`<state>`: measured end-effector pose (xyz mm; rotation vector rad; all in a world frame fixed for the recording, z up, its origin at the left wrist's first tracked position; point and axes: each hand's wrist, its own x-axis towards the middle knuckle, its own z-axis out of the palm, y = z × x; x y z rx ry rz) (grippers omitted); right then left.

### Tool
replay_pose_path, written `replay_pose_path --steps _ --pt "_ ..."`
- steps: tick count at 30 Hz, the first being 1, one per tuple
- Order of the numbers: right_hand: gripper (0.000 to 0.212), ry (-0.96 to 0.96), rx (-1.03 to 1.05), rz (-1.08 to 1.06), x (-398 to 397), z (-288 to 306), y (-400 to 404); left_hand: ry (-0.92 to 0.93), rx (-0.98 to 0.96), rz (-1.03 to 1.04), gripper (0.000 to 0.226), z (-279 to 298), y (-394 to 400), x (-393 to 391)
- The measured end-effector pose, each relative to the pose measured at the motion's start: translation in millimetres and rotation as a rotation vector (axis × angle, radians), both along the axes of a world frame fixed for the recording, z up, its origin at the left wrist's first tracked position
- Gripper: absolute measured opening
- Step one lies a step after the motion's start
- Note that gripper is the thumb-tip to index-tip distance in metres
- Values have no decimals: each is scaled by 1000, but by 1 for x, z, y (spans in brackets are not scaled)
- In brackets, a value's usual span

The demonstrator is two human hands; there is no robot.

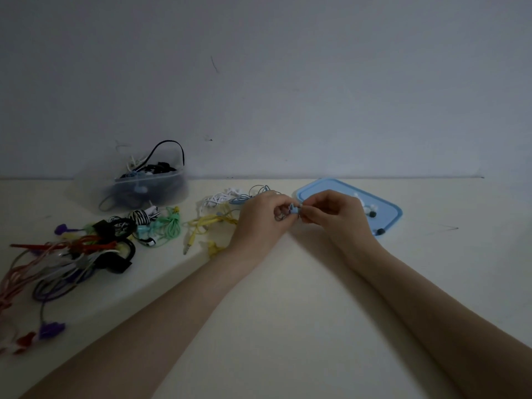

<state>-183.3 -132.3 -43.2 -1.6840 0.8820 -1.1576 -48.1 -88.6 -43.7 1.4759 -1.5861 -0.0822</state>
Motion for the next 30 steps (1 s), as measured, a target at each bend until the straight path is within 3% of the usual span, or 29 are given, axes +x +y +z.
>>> replay_pose_path --steps 5,16,19,30 --pt "18 -133 168 130 -4 1 -2 71 15 8 19 -2 1 4" --pt "8 -250 358 222 -10 8 -1 167 22 -49 14 0 4 2" --pt "15 -280 401 254 -12 9 -1 158 2 -58 11 1 5 2" --pt "10 -287 454 245 -12 11 0 58 -54 -55 9 2 7 3"
